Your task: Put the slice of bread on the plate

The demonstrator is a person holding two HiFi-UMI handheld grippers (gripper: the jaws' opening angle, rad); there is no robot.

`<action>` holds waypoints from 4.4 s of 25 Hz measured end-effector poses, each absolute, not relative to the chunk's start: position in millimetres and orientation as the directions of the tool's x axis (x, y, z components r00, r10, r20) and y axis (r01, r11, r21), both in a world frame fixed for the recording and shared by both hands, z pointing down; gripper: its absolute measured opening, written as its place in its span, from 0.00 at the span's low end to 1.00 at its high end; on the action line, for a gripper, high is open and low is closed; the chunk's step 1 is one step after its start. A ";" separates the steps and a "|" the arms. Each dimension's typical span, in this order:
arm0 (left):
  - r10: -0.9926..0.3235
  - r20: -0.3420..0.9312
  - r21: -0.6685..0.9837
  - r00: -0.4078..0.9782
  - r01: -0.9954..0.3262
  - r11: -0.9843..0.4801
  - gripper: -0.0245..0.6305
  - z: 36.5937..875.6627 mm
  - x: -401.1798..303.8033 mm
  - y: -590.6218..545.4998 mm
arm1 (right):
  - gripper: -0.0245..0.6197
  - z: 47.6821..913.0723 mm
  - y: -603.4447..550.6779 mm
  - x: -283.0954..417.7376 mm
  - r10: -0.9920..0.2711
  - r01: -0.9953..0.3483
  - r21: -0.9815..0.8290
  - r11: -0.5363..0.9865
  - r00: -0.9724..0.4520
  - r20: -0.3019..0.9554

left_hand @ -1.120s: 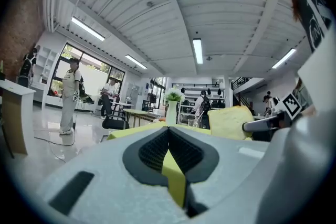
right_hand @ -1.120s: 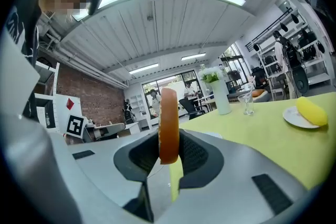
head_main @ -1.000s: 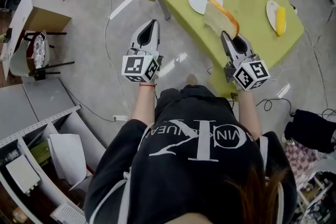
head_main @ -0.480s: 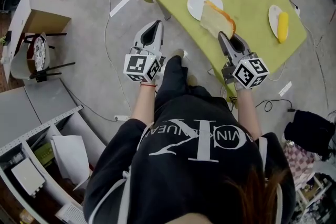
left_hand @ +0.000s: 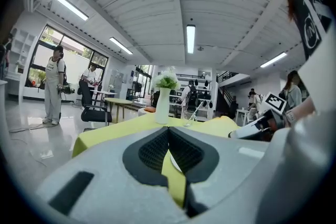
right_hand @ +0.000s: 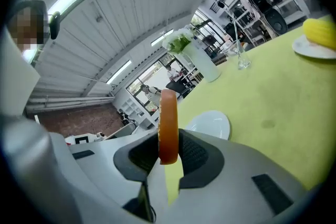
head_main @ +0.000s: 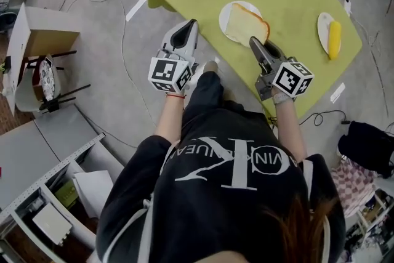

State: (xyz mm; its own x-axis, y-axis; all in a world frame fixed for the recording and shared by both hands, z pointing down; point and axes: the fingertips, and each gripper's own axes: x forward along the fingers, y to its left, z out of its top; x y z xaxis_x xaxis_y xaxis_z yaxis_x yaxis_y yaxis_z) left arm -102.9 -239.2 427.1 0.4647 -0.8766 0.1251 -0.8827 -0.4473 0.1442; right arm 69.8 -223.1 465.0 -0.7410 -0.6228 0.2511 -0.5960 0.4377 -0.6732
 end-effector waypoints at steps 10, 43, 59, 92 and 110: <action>-0.850 0.142 0.189 0.507 -0.857 -0.480 0.05 439.4 -107.4 -287.8 | 0.19 484.8 -255.0 52.8 -0.584 -0.510 -0.820 0.260 -0.759 0.287; -0.799 0.153 0.237 0.581 -0.807 -0.541 0.05 453.4 -89.9 -325.5 | 0.54 530.3 -266.3 65.8 -0.513 -0.817 -0.500 0.288 -0.573 0.640; -0.822 0.142 0.222 0.551 -0.827 -0.516 0.05 444.5 -96.5 -305.1 | 0.58 519.8 -263.0 82.2 -0.557 -0.833 -0.443 0.331 -0.552 0.621; -0.860 0.058 0.157 0.508 -0.855 -0.494 0.05 400.3 -102.3 -240.2 | 0.04 421.2 -235.3 118.0 -0.796 -0.833 -0.255 0.491 -0.548 0.256; -0.897 -0.030 0.108 0.441 -0.891 -0.442 0.05 352.7 -121.1 -224.3 | 0.04 365.3 -229.7 119.0 -0.819 -0.825 -0.099 0.557 -0.565 0.099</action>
